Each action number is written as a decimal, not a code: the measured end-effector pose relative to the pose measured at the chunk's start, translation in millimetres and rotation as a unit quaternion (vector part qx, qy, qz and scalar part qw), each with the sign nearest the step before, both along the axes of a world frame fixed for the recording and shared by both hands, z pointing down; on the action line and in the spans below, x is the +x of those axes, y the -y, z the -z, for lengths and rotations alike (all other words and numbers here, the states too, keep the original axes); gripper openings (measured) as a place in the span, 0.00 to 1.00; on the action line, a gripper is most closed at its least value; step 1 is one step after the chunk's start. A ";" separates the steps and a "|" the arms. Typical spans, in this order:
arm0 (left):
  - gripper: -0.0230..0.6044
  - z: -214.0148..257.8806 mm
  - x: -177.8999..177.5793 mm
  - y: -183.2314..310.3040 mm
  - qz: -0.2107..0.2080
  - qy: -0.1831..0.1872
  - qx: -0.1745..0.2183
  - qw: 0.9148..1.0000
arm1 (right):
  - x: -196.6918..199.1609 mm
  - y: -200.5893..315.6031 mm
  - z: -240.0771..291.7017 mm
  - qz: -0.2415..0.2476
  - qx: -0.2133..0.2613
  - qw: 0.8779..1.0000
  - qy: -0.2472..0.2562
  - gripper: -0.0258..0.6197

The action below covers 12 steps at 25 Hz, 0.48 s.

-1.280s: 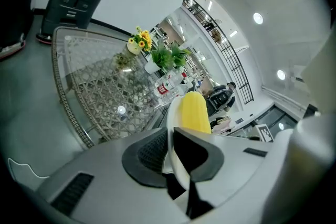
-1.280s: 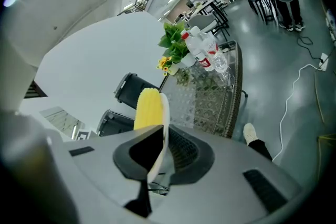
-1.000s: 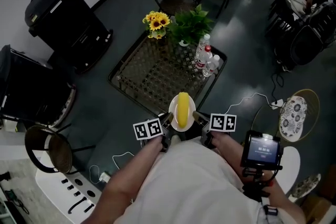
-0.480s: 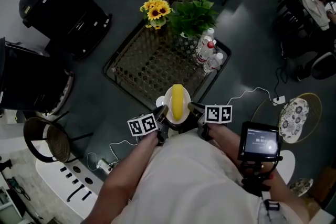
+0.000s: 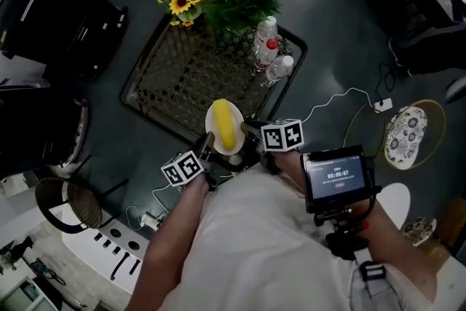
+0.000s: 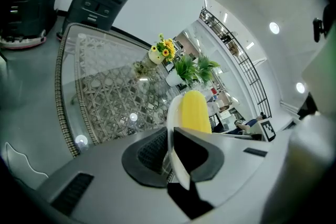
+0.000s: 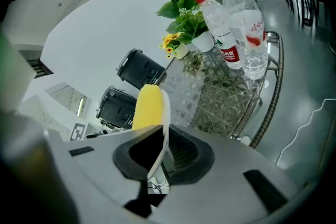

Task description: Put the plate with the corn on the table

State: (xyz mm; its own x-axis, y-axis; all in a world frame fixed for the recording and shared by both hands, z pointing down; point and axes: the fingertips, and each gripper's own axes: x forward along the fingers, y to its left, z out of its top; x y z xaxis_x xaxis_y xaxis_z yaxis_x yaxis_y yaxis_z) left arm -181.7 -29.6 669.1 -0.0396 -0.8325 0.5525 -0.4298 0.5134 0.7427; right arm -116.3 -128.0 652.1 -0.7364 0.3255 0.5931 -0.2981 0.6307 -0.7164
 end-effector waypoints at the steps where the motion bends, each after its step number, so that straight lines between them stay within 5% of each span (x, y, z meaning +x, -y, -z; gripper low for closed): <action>1: 0.11 -2.5 -0.4 1.3 0.003 -0.002 -0.001 1.000 | -2.3 0.5 -1.8 0.000 -0.005 1.000 0.001 0.10; 12: 0.11 -32.5 -7.6 7.5 0.002 -0.014 -0.024 1.000 | -10.9 5.7 -39.5 0.023 -0.024 0.999 -0.027 0.10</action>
